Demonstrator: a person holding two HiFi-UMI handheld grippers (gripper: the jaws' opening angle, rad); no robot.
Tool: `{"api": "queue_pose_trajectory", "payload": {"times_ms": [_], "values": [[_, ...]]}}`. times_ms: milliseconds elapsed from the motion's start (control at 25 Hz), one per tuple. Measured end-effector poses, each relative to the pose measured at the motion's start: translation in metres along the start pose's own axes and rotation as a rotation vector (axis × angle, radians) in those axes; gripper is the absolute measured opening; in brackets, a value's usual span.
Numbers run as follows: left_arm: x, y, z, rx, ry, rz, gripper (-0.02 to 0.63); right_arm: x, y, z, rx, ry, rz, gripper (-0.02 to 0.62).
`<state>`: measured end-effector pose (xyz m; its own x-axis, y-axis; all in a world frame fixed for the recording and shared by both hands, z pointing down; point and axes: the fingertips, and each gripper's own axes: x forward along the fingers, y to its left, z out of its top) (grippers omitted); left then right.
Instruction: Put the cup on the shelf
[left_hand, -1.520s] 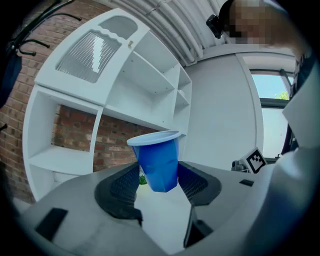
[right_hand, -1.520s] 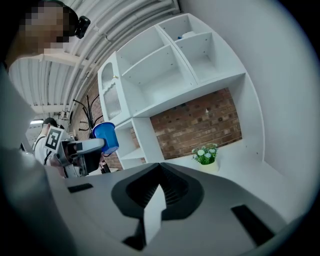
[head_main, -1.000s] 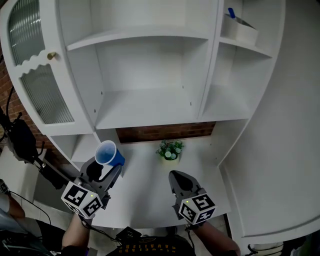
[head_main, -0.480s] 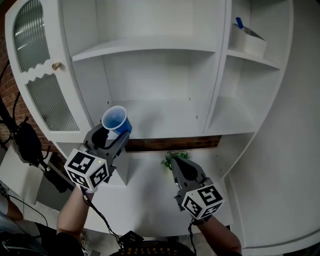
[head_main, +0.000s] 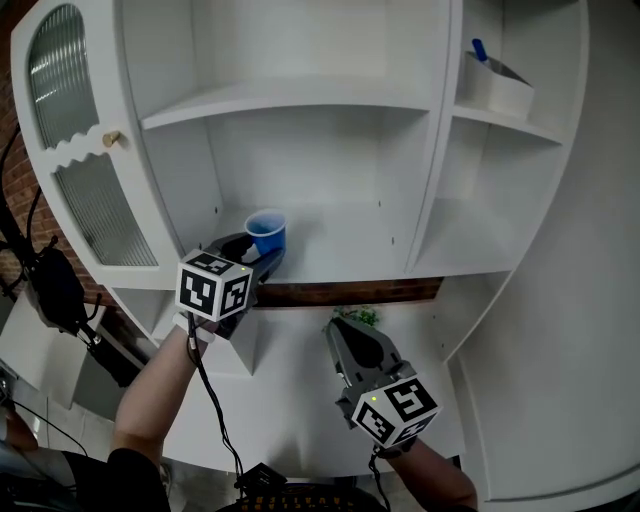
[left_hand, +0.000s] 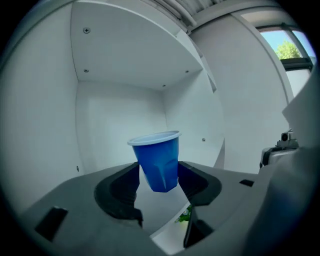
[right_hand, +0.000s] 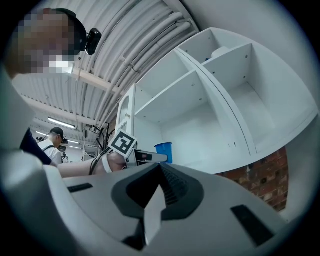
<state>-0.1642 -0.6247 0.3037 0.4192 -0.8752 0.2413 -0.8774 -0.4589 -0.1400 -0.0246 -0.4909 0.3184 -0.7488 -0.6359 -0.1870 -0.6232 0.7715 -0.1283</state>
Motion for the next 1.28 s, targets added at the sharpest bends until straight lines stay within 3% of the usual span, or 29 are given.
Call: {"api": "queue_pose_trajectory", "payload": {"times_ms": [600,840,1160,1280], "values": [[0.03,-0.003,-0.015,0.108,0.213,0.03,0.244,-0.021,-0.015,-0.011,0.045,0.004,-0.035,0.006],[0.031,0.003,-0.015,0.106,0.235,0.1,0.244,-0.026,-0.006,-0.023,0.058,0.032,-0.023,0.006],[0.034,0.003,-0.019,0.198,0.26,0.185,0.244,-0.042,-0.008,-0.023,0.065,0.027,-0.045,0.006],[0.031,0.001,-0.019,0.203,0.233,0.193,0.246,-0.049,-0.011,-0.024,0.075,0.025,-0.057,0.006]]}}
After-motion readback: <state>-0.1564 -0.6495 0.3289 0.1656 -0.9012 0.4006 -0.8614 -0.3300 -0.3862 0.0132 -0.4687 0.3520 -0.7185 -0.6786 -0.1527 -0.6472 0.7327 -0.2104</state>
